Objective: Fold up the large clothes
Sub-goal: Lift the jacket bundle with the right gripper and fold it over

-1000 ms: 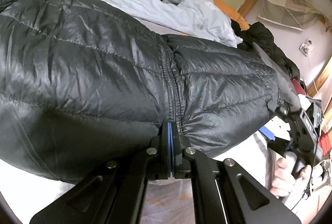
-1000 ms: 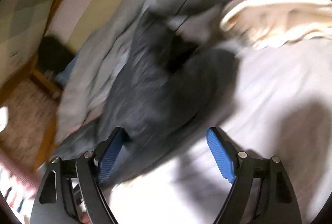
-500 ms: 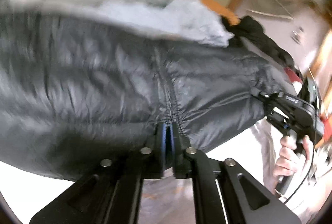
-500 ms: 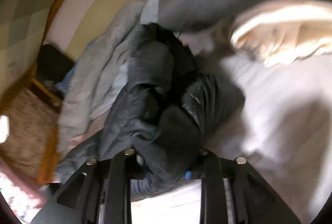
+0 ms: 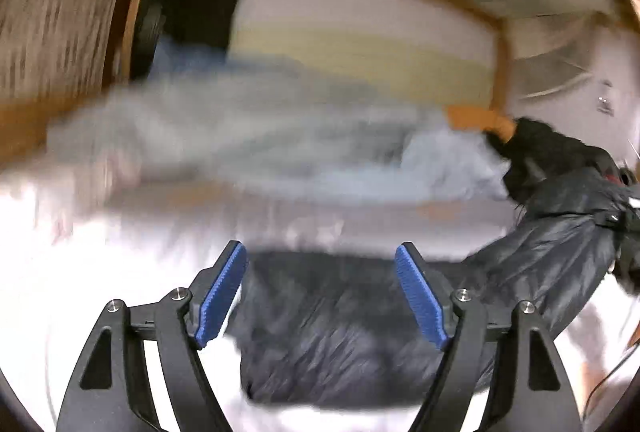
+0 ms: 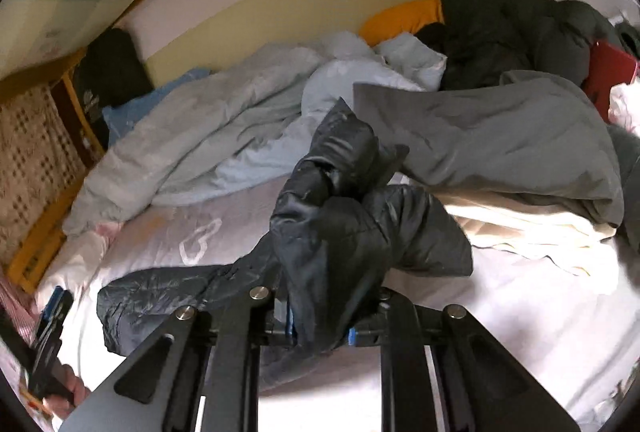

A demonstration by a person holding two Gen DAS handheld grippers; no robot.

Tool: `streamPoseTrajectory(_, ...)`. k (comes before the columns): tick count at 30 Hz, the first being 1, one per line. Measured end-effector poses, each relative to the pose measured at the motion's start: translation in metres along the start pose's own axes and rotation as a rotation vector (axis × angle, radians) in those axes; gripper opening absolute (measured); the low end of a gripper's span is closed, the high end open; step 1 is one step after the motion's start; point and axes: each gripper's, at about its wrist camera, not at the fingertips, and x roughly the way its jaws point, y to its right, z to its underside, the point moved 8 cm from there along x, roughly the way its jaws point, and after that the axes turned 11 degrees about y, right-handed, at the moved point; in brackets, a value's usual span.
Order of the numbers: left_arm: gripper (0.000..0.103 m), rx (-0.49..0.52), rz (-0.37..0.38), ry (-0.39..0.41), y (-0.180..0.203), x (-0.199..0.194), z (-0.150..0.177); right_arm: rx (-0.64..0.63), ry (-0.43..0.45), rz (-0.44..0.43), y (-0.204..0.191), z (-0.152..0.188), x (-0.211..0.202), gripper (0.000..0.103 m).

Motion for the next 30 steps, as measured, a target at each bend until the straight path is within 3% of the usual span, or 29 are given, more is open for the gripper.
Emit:
streamPoseTrajectory(3, 0.076, -0.127, -0.056, -0.219, -0.032, 0.029, 0.035, -0.093, 0.019, 0.074, -0.021, 0.003, -0.007, 0.019)
streamPoseTrajectory(5, 0.075, -0.174, -0.149, -0.297, -0.049, 0.04, 0.052, -0.143, 0.011, 0.079, -0.031, 0.009, -0.006, 0.019)
streamPoseTrajectory(6, 0.075, -0.182, -0.196, -0.3, -0.054, 0.039, 0.055, -0.132, -0.003, 0.049, -0.038, 0.013, -0.005, 0.019)
streamPoseTrajectory(9, 0.065, -0.194, -0.164, -0.283, -0.052, 0.041, 0.05, -0.06, -0.008, -0.057, -0.059, 0.01, -0.012, 0.021)
streamPoseTrajectory(11, 0.047, -0.182, -0.132, -0.287, -0.044, 0.042, 0.049, -0.096, 0.034, -0.058, -0.076, 0.002, -0.018, 0.021)
streamPoseTrajectory(13, 0.043, -0.179, -0.108, -0.278, -0.038, 0.04, 0.046, -0.146, 0.07, -0.085, -0.103, 0.0, -0.024, 0.021)
streamPoseTrajectory(16, 0.043, -0.185, -0.093, -0.207, -0.032, 0.028, 0.025, -0.237, 0.129, -0.133, -0.156, 0.003, -0.03, 0.021)
streamPoseTrajectory(19, 0.047, -0.169, -0.104, -0.121, -0.034, 0.008, -0.007, -0.367, 0.26, -0.072, -0.204, 0.015, -0.033, 0.023)
streamPoseTrajectory(21, 0.048, -0.141, -0.113, -0.078, -0.037, -0.004, -0.021, -0.453, 0.299, -0.064, -0.237, 0.031, -0.031, 0.024)
streamPoseTrajectory(25, 0.051, -0.14, -0.16, 0.006, -0.063, -0.025, -0.042, -0.634, 0.315, -0.045, -0.292, 0.075, -0.024, 0.025)
streamPoseTrajectory(30, 0.05, -0.262, -0.136, 0.016, -0.088, -0.034, -0.048, -0.79, 0.299, -0.024, -0.335, 0.127, -0.011, 0.033)
